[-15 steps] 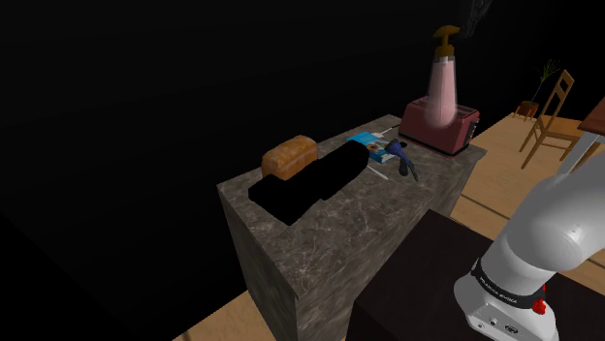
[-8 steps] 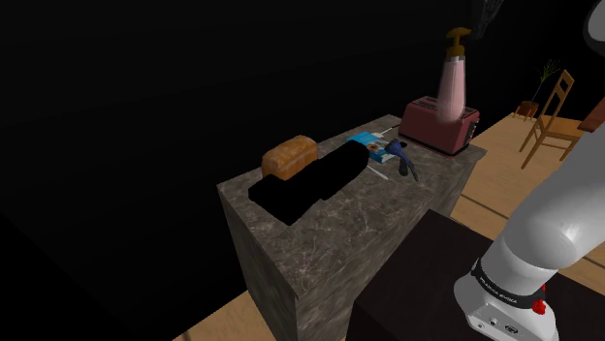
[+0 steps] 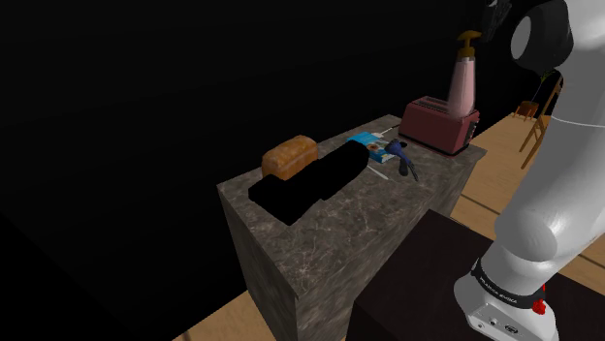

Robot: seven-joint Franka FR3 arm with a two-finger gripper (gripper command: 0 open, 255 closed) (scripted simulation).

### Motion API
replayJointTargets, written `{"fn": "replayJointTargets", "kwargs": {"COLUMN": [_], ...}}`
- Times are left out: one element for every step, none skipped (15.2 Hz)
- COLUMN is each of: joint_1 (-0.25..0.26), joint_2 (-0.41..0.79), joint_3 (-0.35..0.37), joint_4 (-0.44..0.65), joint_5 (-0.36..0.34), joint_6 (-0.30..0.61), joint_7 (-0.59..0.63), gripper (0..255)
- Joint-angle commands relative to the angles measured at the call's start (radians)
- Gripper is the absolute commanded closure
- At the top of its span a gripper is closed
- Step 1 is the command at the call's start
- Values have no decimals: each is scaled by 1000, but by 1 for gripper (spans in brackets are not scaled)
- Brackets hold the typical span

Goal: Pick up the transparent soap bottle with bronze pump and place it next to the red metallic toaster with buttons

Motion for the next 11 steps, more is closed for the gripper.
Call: {"fn": "replayJointTargets", "kwargs": {"joint_1": [-17,-4,9,20,29,38,46,53,59,65,69], "joint_2": [20,3,-12,-27,-40,-53,-66,-77,-88,-98,-108], "joint_3": [-3,-2,0,1,3,5,7,9,11,12,14], "joint_4": [2,-33,-66,-98,-128,-157,-184,-211,-236,-261,-285], "joint_5": [16,2,-10,-22,-33,-43,-52,-61,-69,-76,-83], "joint_6": [13,35,57,77,97,116,135,153,171,188,205], "joint_7": [-19,-14,-9,-4,1,6,10,15,19,23,27], "gripper": [255,255,255,255,255,255,255,255,255,255,255]}}
